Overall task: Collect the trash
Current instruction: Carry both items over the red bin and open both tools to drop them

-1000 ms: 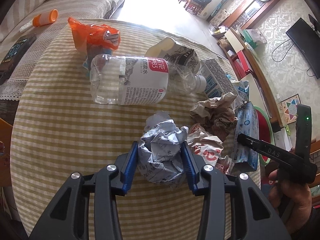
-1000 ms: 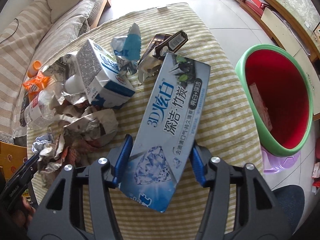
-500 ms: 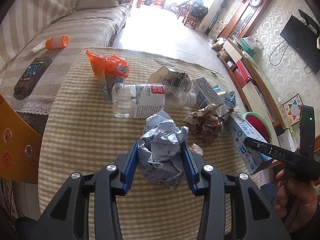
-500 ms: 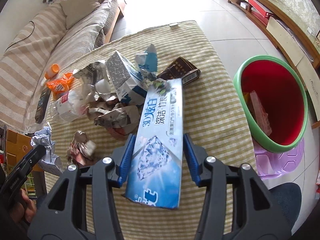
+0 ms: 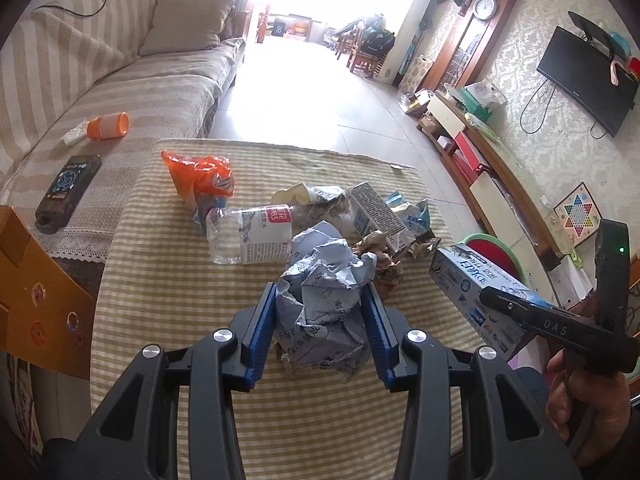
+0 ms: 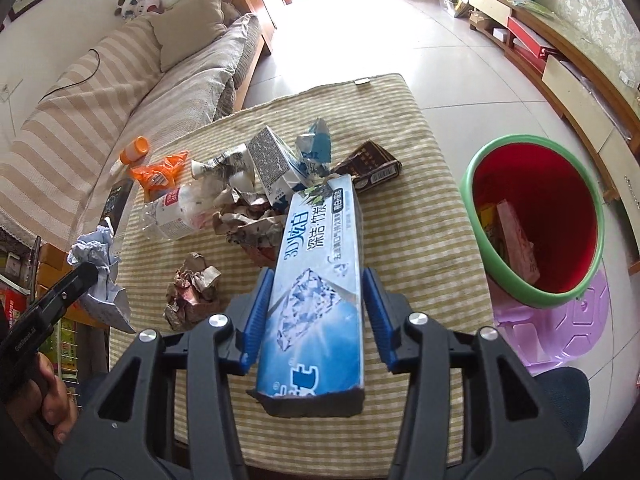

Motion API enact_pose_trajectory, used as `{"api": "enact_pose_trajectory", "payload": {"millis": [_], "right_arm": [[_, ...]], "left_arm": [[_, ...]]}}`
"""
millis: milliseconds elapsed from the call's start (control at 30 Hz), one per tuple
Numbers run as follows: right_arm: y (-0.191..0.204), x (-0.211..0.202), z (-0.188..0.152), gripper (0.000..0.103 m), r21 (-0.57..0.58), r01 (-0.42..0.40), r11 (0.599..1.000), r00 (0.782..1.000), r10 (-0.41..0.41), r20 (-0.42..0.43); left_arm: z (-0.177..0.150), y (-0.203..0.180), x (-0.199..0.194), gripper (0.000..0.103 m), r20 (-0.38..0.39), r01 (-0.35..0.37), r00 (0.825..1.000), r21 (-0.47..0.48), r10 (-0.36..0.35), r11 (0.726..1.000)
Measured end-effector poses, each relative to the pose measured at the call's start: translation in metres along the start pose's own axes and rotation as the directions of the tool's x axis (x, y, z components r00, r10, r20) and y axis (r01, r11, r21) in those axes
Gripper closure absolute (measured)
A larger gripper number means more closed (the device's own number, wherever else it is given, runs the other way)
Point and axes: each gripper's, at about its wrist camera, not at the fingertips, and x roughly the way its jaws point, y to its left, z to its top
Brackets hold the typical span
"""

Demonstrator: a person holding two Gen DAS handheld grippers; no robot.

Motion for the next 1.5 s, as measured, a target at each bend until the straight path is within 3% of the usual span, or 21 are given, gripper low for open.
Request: {"api": "enact_pose_trajectory", "payload": {"millis": [300, 533, 800, 1133, 1500], "right_arm": [[-0.009, -0.034, 0.022, 0.059, 0.000, -0.016, 1.000, 0.996, 0.016, 0.092], [-0.049, -0.058, 0.044, 0.059, 0.055, -0.007, 0.998, 0.988, -0.001, 0.155], [-0.113, -0.080, 0.055, 0.059, 0.145, 0.024, 0.989, 0.977, -0.054, 0.208], [-0.190, -0.098, 0.054, 0.059, 0.248, 0.067, 0.966, 0.967, -0.125, 0.224], [-0.236, -0.092, 0.053, 0.059, 0.292, 0.073, 0.953, 0.968, -0.138, 0.208]], "left_arm": [[0.022, -0.048, -0.005, 0.063, 0.034, 0.042, 0.998, 0.080, -0.045, 0.996], [0.043, -0.097, 0.007, 0.063, 0.037, 0.093, 0.994, 0.148, -0.099, 0.985], [0.060, -0.170, 0.031, 0.063, 0.000, 0.170, 0.985, 0.231, -0.175, 0.958], [0.067, -0.271, 0.068, 0.063, -0.074, 0.280, 0.960, 0.327, -0.272, 0.903], [0.062, -0.326, 0.109, 0.063, -0.146, 0.335, 0.942, 0.350, -0.303, 0.875]]}}
